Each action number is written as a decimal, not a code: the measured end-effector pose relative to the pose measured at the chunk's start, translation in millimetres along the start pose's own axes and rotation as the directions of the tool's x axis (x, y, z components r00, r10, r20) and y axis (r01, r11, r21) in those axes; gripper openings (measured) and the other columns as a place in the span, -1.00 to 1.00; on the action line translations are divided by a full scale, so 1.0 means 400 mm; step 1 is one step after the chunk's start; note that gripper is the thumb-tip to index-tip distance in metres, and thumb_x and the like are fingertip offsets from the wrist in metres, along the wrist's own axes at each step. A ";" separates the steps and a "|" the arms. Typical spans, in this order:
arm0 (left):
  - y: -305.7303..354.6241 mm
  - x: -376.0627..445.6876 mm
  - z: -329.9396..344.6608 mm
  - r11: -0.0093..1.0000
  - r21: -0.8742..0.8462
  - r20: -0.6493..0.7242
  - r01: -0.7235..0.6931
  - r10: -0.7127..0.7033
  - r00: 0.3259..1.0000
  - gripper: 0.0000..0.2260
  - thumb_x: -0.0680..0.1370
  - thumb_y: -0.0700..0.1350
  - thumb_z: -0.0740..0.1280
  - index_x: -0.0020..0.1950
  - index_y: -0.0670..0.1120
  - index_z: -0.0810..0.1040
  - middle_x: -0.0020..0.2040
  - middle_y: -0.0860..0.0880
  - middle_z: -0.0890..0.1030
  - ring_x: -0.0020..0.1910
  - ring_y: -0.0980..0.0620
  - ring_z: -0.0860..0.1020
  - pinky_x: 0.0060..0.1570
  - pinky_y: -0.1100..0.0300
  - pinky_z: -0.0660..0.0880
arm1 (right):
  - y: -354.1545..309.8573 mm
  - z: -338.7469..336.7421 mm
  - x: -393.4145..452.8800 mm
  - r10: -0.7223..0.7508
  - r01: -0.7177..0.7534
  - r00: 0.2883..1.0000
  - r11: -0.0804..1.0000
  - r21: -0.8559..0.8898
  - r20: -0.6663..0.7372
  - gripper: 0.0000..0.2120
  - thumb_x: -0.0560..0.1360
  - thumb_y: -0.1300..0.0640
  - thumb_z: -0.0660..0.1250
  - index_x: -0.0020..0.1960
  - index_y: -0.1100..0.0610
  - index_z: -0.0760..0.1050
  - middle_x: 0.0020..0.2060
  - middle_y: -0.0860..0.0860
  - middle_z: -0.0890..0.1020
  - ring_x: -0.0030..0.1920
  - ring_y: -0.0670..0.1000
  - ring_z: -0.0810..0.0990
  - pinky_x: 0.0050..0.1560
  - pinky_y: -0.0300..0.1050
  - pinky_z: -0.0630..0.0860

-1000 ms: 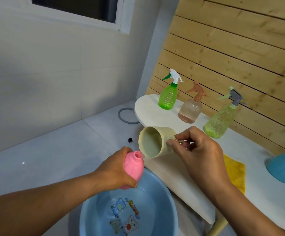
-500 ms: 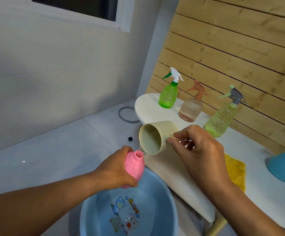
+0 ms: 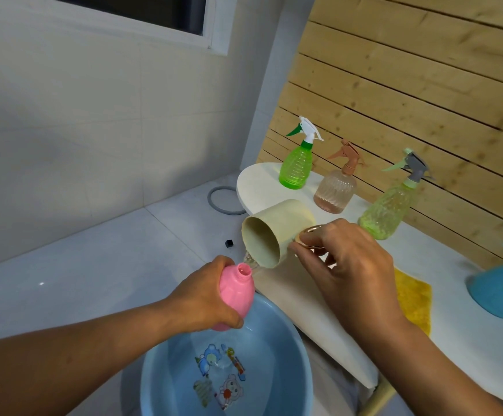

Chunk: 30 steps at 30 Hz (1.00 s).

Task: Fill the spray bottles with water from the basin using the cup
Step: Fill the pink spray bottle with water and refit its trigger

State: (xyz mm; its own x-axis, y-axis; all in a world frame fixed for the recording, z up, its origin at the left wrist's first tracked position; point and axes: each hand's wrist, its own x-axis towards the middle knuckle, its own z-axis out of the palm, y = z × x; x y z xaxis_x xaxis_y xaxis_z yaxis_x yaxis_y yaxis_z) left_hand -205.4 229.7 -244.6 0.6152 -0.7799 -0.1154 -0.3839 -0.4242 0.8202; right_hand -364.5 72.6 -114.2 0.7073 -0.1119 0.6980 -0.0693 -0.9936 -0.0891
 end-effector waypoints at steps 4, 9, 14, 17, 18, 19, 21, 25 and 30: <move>0.000 0.000 0.000 1.000 -0.008 -0.004 0.008 -0.008 1.000 -0.13 0.21 0.01 0.72 0.37 0.21 0.31 0.19 0.18 0.48 0.15 0.04 0.52 -0.04 0.16 0.64 | -0.004 -0.003 -0.002 -0.114 0.113 0.993 0.992 -0.048 -0.015 -0.88 0.57 0.10 0.46 -0.11 0.11 0.62 -0.20 -0.01 0.60 -0.21 0.10 0.54 -0.18 -0.04 0.46; 0.002 -0.003 0.002 1.000 -0.028 -0.002 0.007 -0.007 1.000 -0.13 0.22 0.02 0.73 0.38 0.22 0.31 0.19 0.21 0.47 0.15 0.06 0.51 -0.05 0.20 0.62 | -0.011 -0.011 -0.009 -0.260 0.258 0.966 0.960 -0.111 -0.005 -0.97 0.55 0.21 0.46 -0.08 0.16 0.65 -0.16 0.07 0.62 -0.22 0.16 0.53 -0.27 0.02 0.48; 0.000 0.001 0.001 0.998 -0.060 -0.007 0.010 -0.010 1.000 -0.13 0.19 0.05 0.72 0.38 0.24 0.33 0.18 0.16 0.51 0.13 0.07 0.54 0.01 0.08 0.66 | -0.013 -0.017 -0.014 -0.441 0.430 0.897 0.876 -0.219 -0.002 -0.90 0.56 0.27 0.42 -0.11 0.17 0.67 -0.26 0.09 0.59 -0.34 0.14 0.41 -0.31 -0.02 0.28; 0.002 0.003 0.001 0.997 -0.071 -0.011 0.009 -0.010 1.000 -0.15 0.19 0.04 0.71 0.37 0.23 0.34 0.17 0.16 0.52 0.12 0.09 0.55 0.00 0.07 0.67 | -0.018 -0.013 -0.019 -0.472 0.454 0.882 0.857 -0.243 -0.017 -0.87 0.55 0.25 0.42 -0.16 0.15 0.67 -0.29 0.08 0.59 -0.36 0.14 0.42 -0.33 0.01 0.29; 0.003 0.002 0.000 0.996 -0.085 -0.012 0.012 -0.013 1.000 -0.15 0.20 0.02 0.71 0.37 0.23 0.34 0.17 0.16 0.52 0.12 0.10 0.54 -0.01 0.09 0.66 | -0.017 -0.008 -0.023 -0.434 0.416 0.901 0.878 -0.235 -0.026 -0.89 0.55 0.23 0.44 -0.15 0.14 0.67 -0.28 0.07 0.59 -0.35 0.14 0.45 -0.34 0.01 0.32; 0.004 0.001 -0.001 0.994 -0.103 -0.013 0.018 -0.019 1.000 -0.16 0.21 0.00 0.72 0.36 0.23 0.34 0.17 0.17 0.51 0.12 0.10 0.54 -0.03 0.11 0.66 | -0.015 -0.002 -0.026 -0.365 0.350 0.930 0.913 -0.210 -0.037 -0.91 0.55 0.19 0.46 -0.14 0.12 0.66 -0.26 0.05 0.60 -0.32 0.14 0.48 -0.34 0.01 0.35; 0.003 -0.002 -0.003 0.990 -0.136 -0.015 0.035 -0.037 0.999 -0.17 0.21 -0.04 0.72 0.34 0.22 0.34 0.17 0.16 0.51 0.13 0.08 0.54 -0.02 0.10 0.67 | -0.011 0.011 -0.030 -0.153 0.145 0.987 0.978 -0.152 -0.044 -0.89 0.57 0.08 0.44 -0.13 0.06 0.62 -0.24 -0.02 0.61 -0.26 0.07 0.53 -0.34 0.00 0.43; -0.010 -0.006 -0.009 0.980 -0.185 -0.026 0.069 -0.075 0.997 -0.20 0.20 -0.08 0.71 0.31 0.18 0.37 0.18 0.10 0.54 0.14 0.06 0.56 0.01 0.00 0.69 | -0.006 0.045 -0.034 0.315 -0.314 0.946 0.949 -0.025 0.080 -0.83 0.52 -0.10 0.43 -0.14 -0.04 0.52 -0.25 -0.14 0.60 -0.23 -0.07 0.54 -0.31 -0.04 0.49; -0.021 -0.010 -0.012 0.971 -0.221 -0.063 0.087 -0.104 0.993 -0.20 0.17 -0.10 0.71 0.28 0.17 0.38 0.16 0.10 0.53 0.11 0.02 0.57 -0.05 -0.01 0.69 | 0.014 0.100 -0.039 0.571 -0.600 0.774 0.800 0.028 0.272 -0.75 0.51 -0.19 0.39 -0.14 -0.05 0.44 -0.30 -0.17 0.62 -0.20 -0.06 0.58 -0.24 -0.08 0.41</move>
State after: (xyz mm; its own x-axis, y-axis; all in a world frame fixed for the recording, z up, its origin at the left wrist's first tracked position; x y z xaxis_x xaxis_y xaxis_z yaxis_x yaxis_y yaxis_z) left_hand -201.1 238.7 -248.3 0.6941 -0.7010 -0.1639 -0.1672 -0.3784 0.9104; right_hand -347.8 69.6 -154.0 0.6998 -0.6502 0.2960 -0.4598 -0.7270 -0.5100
